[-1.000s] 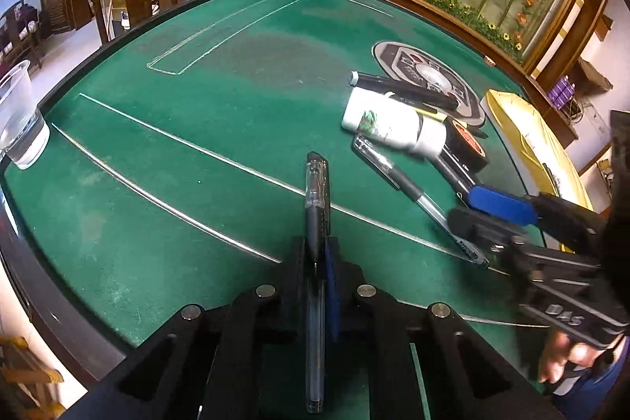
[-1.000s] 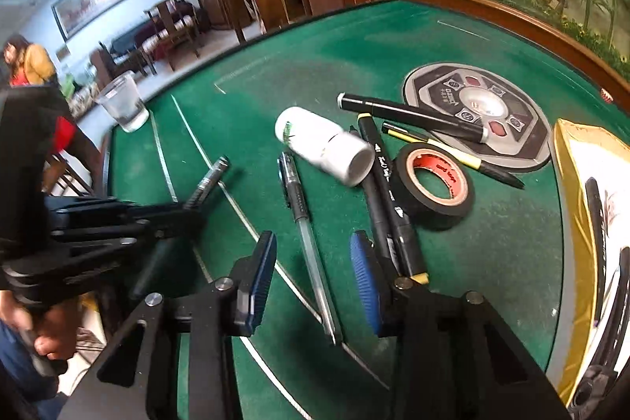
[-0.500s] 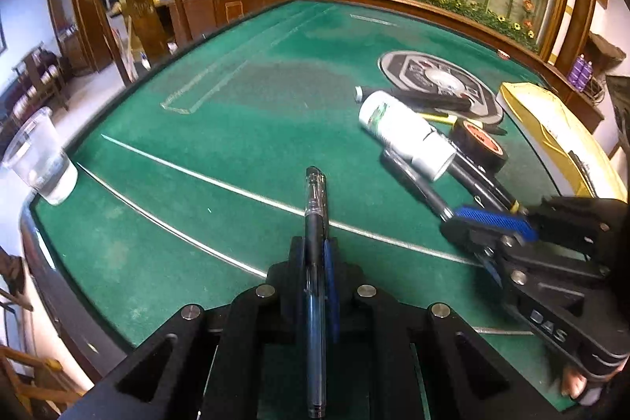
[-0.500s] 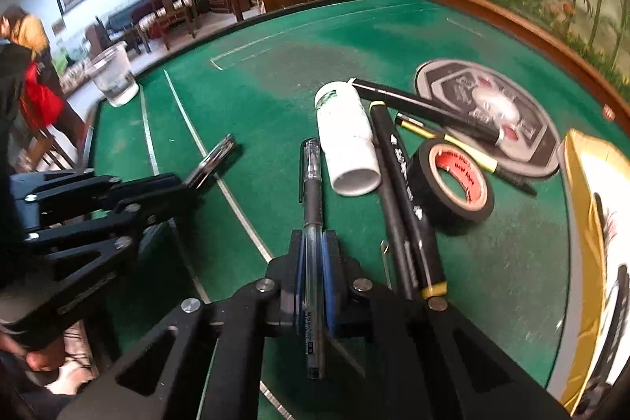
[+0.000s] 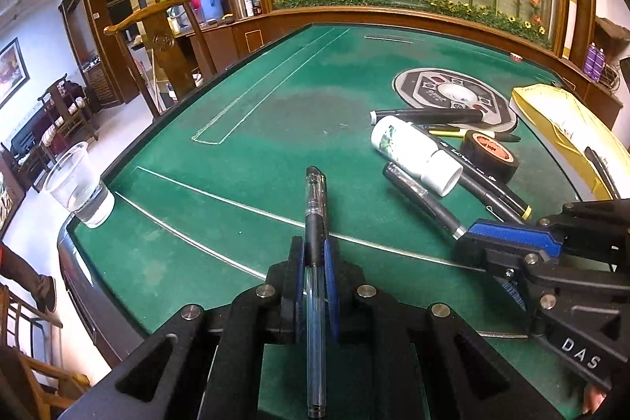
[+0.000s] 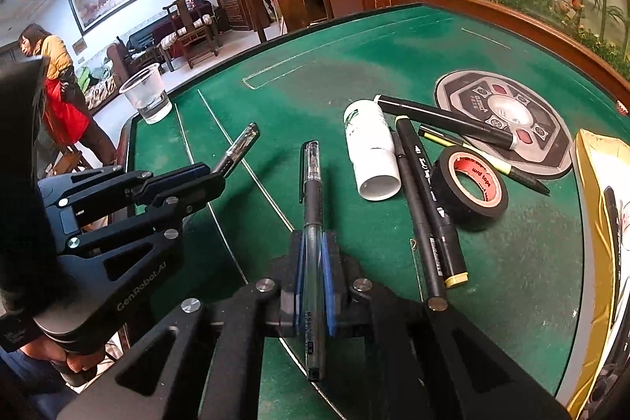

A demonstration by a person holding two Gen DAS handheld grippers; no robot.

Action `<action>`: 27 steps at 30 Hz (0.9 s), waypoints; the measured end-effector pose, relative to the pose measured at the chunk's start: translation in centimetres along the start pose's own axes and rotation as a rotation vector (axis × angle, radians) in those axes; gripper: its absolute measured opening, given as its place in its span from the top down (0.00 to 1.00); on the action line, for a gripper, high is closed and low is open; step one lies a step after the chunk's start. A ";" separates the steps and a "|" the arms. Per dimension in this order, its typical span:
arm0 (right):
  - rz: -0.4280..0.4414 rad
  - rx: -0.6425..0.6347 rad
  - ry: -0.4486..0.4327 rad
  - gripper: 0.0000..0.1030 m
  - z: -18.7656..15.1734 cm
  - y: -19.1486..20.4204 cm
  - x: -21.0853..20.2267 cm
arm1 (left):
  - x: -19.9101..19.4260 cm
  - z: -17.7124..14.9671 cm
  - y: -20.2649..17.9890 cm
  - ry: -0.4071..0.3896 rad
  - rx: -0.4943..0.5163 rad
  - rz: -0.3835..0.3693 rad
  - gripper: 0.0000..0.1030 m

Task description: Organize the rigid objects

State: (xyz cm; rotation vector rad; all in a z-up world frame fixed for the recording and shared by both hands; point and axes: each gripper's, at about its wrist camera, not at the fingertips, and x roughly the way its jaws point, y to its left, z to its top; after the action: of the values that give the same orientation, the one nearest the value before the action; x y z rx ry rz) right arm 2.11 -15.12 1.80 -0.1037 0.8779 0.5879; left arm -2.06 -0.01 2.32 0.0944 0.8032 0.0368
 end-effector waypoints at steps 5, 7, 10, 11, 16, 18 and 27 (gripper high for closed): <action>0.014 0.012 -0.021 0.92 0.0 -0.1 -0.5 | -0.5 0.0 0.1 -0.014 -0.001 0.017 0.90; 0.017 0.016 -0.023 0.92 0.0 -0.2 -0.6 | -0.7 0.0 0.1 -0.020 0.001 0.027 0.90; 0.023 0.024 -0.030 0.92 0.1 -0.3 -0.8 | -0.9 0.1 0.1 -0.028 0.002 0.040 0.90; 0.026 0.025 -0.034 0.92 0.1 -0.3 -0.9 | -1.0 0.1 0.1 -0.031 0.005 0.045 0.90; 0.037 0.035 -0.051 0.92 0.2 -0.3 -1.4 | -1.5 0.1 -0.3 -0.057 0.020 0.083 0.90; 0.041 0.039 -0.054 0.92 0.2 -0.4 -1.5 | -1.6 0.2 -0.4 -0.066 0.029 0.094 0.90; 0.055 0.061 -0.079 0.92 0.0 -0.7 -2.4 | -2.5 0.4 -0.7 -0.091 0.042 0.117 0.90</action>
State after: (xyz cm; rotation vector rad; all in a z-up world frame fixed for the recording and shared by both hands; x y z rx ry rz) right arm 1.32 -16.82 3.53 -0.0013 0.8231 0.6118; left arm -3.54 -0.86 4.29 0.1817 0.7074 0.1249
